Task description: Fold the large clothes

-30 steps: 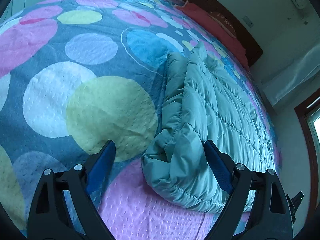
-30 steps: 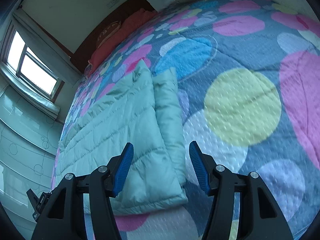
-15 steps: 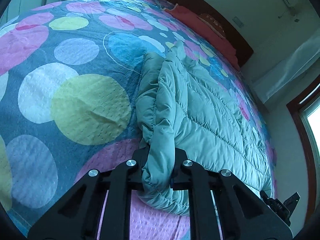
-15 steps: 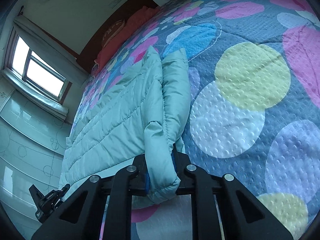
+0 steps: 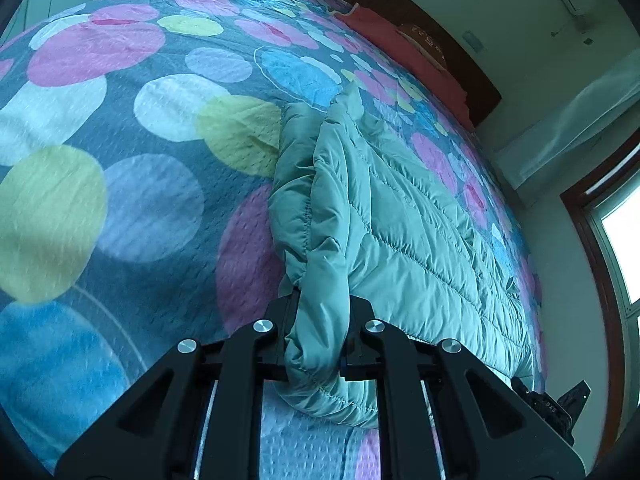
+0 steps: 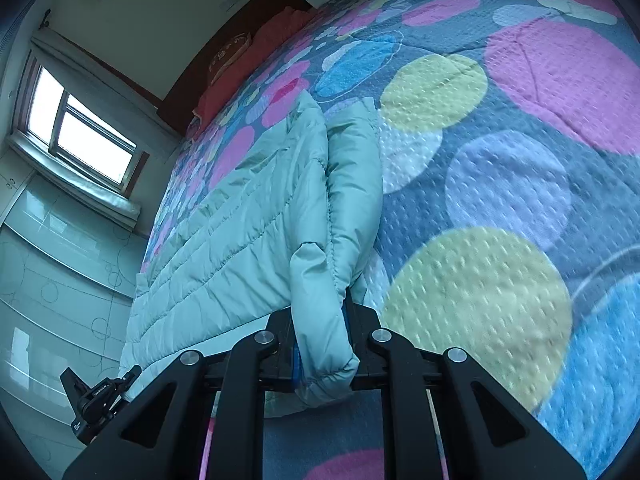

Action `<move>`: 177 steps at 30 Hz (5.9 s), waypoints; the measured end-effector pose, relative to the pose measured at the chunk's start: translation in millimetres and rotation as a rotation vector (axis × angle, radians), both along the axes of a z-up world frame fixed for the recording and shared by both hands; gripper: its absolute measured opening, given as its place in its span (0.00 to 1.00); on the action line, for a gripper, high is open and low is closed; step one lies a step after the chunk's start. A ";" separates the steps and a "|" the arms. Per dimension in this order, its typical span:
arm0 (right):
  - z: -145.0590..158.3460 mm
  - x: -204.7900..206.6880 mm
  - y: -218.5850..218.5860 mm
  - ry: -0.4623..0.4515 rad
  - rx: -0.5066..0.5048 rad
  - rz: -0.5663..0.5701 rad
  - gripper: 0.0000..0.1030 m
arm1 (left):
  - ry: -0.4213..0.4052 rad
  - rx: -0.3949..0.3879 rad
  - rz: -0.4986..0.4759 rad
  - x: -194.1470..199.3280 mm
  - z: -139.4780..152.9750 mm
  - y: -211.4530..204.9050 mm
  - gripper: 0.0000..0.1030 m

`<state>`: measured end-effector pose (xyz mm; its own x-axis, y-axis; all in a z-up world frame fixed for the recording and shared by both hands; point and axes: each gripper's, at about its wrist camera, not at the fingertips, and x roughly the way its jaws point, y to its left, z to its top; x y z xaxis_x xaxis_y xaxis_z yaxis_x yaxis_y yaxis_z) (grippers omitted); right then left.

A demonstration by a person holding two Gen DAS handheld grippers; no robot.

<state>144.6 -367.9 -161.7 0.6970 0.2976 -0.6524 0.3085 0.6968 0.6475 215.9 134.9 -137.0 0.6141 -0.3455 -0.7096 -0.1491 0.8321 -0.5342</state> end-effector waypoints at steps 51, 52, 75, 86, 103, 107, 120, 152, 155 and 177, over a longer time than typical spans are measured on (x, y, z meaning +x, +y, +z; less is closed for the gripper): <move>49.8 -101.8 0.1 0.044 -0.345 -0.044 0.40 | -0.088 0.341 -0.066 -86.2 60.4 -5.6 0.43; 53.3 -99.7 5.6 0.039 -0.348 -0.035 0.40 | -0.092 0.337 -0.078 -83.8 60.5 -11.1 0.43; 65.3 18.5 194.4 -0.025 -0.466 0.356 0.33 | -0.077 0.398 -0.208 -25.5 36.4 -70.5 0.42; 38.1 38.2 218.5 0.025 -0.539 0.371 0.33 | -0.056 0.404 -0.205 -17.1 21.0 -64.7 0.42; 12.5 35.5 233.8 0.014 -0.662 0.366 0.33 | -0.082 0.532 -0.198 -21.9 14.3 -73.4 0.42; 10.9 35.3 233.9 0.011 -0.663 0.363 0.33 | -0.072 0.542 -0.155 -25.2 18.7 -60.9 0.43; 8.4 32.5 235.3 -0.007 -0.678 0.358 0.33 | 0.031 0.397 0.022 -25.7 9.3 -7.5 0.65; 10.0 32.2 241.4 -0.010 -0.701 0.351 0.33 | -0.059 0.161 0.019 -15.2 31.7 -27.0 0.09; 12.0 32.8 242.1 -0.010 -0.705 0.350 0.33 | -0.081 0.196 0.015 -17.5 42.8 -34.5 0.08; 54.5 -64.3 39.6 0.046 -0.666 0.072 0.34 | -0.275 0.359 -0.258 -56.7 114.0 -230.8 0.08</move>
<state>80.3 -328.3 -107.2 0.6573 -0.1339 -0.7416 0.2631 0.9629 0.0594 159.2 -95.9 -23.0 0.7217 -0.2750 -0.6353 0.1908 0.9612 -0.1992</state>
